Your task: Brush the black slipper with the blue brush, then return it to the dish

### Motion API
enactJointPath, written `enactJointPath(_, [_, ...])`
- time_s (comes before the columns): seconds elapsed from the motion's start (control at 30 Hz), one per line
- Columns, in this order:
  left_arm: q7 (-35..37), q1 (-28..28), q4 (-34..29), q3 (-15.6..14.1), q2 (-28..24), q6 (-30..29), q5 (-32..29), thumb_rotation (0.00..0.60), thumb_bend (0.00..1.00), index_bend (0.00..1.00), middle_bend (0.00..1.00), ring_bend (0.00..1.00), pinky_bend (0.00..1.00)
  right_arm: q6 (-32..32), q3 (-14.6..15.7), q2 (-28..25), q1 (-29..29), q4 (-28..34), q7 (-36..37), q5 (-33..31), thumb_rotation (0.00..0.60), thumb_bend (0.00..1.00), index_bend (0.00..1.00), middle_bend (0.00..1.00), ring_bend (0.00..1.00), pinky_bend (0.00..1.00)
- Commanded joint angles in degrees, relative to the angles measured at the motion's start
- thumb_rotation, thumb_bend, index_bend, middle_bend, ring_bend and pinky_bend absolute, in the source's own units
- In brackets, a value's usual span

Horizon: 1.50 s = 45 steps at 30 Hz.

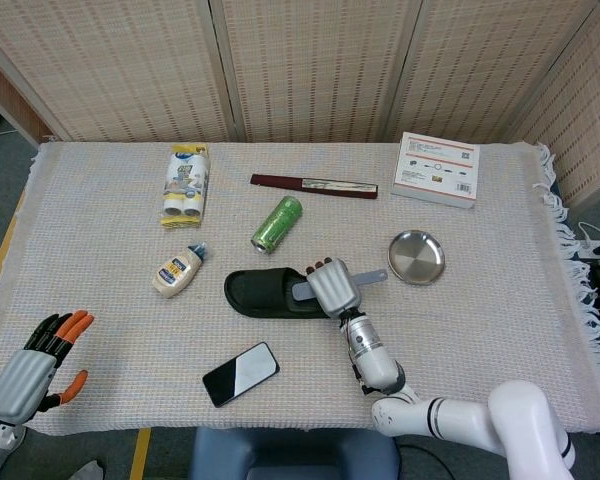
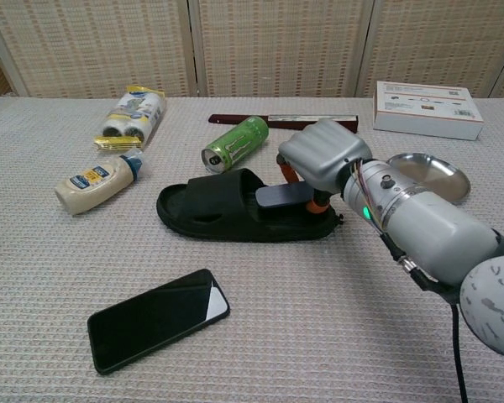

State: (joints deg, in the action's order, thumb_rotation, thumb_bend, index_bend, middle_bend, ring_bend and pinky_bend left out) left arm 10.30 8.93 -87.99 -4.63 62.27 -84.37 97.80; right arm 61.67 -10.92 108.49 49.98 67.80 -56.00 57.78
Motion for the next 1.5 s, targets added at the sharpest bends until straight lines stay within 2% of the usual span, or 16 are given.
enactJointPath(0.03, [-0.1, 0.1, -0.1, 0.0, 0.1, 0.1, 0.0, 0.600, 0.45, 0.00, 0.00, 0.00, 0.04, 0.2, -0.2, -1.3, -0.5, 0.8, 0.0, -0.3, 0.600, 0.46, 0.92, 0.62, 0.49, 0.82])
enactJointPath(0.2, [-0.1, 0.1, 0.0, 0.1, 0.1, 0.0, -0.1, 0.600, 0.45, 0.00, 0.00, 0.00, 0.04, 1.0, -1.4, -3.2, -1.0, 4.1, 3.3, 0.9, 0.600, 0.46, 0.92, 0.62, 0.49, 0.82])
enactJointPath(0.33, [0.2, 0.0, 0.2, 0.2, 0.1, -0.2, -0.1, 0.600, 0.45, 0.00, 0.00, 0.00, 0.04, 2.6, -3.4, -7.0, -2.4, 8.6, 8.0, 1.6, 0.600, 0.46, 0.92, 0.62, 0.49, 0.82])
enactJointPath(0.47, [0.0, 0.1, 0.2, 0.1, 0.1, 0.3, -0.3, 0.600, 0.45, 0.00, 0.00, 0.00, 0.05, 2.8, -4.5, -10.6, -3.5, 8.2, 8.5, -0.4, 0.600, 0.46, 0.92, 0.62, 0.49, 0.82])
enactJointPath(0.6, [-0.7, 0.1, -0.3, -0.2, 0.1, 0.2, 0.3, 0.600, 0.45, 0.00, 0.00, 0.00, 0.05, 2.9, -3.6, -12.3, -5.2, 3.8, 9.7, -1.1, 0.600, 0.46, 0.92, 0.62, 0.49, 0.82])
enactJointPath(0.7, [-1.1, 0.1, -0.5, -0.3, 0.3, 0.2, 0.7, 0.600, 0.45, 0.00, 0.00, 0.00, 0.05, 1.4, -2.9, -12.3, -6.8, -1.0, 13.4, -2.0, 0.600, 0.46, 0.91, 0.62, 0.49, 0.82])
enactJointPath(0.77, [-1.1, 0.3, -0.6, -0.4, 0.5, 0.8, 0.3, 0.600, 0.45, 0.00, 0.00, 0.00, 0.05, -0.3, -2.7, -11.5, -7.9, -4.1, 17.1, -2.7, 0.600, 0.46, 0.91, 0.62, 0.49, 0.82])
enactJointPath(0.93, [-1.6, 0.7, -0.8, -0.4, 0.7, 1.6, 0.3, 0.600, 0.45, 0.00, 0.00, 0.00, 0.06, -3.1, -0.9, -8.6, -8.6, -12.3, 20.7, -1.7, 0.600, 0.46, 0.87, 0.62, 0.49, 0.82])
enactJointPath(1.13, [-1.7, 0.9, -0.7, -0.5, 0.8, 2.2, 0.1, 0.600, 0.45, 0.00, 0.00, 0.00, 0.06, -6.4, -0.9, -4.4, -8.0, -20.5, 21.7, -1.9, 0.600, 0.46, 0.83, 0.62, 0.49, 0.82])
enactJointPath(1.3, [-1.4, 0.8, -0.5, -0.3, 0.7, 1.8, -0.2, 0.600, 0.45, 0.00, 0.00, 0.00, 0.06, -6.8, -1.0, -3.0, -8.0, -24.1, 21.9, -1.2, 0.600, 0.46, 0.79, 0.61, 0.49, 0.82])
enactJointPath(1.37, [-1.2, 0.7, -0.3, -0.3, 0.6, 1.7, -0.3, 0.600, 0.45, 0.00, 0.00, 0.00, 0.06, -7.1, -1.2, -3.2, -8.2, -24.3, 22.2, -1.0, 0.600, 0.46, 0.74, 0.58, 0.47, 0.82])
enactJointPath(1.5, [-1.1, 0.8, -0.2, -0.3, 0.7, 1.7, -0.2, 0.600, 0.45, 0.00, 0.00, 0.00, 0.06, -7.1, -1.3, -4.6, -8.7, -22.6, 23.7, 0.2, 0.600, 0.46, 0.54, 0.50, 0.42, 0.80])
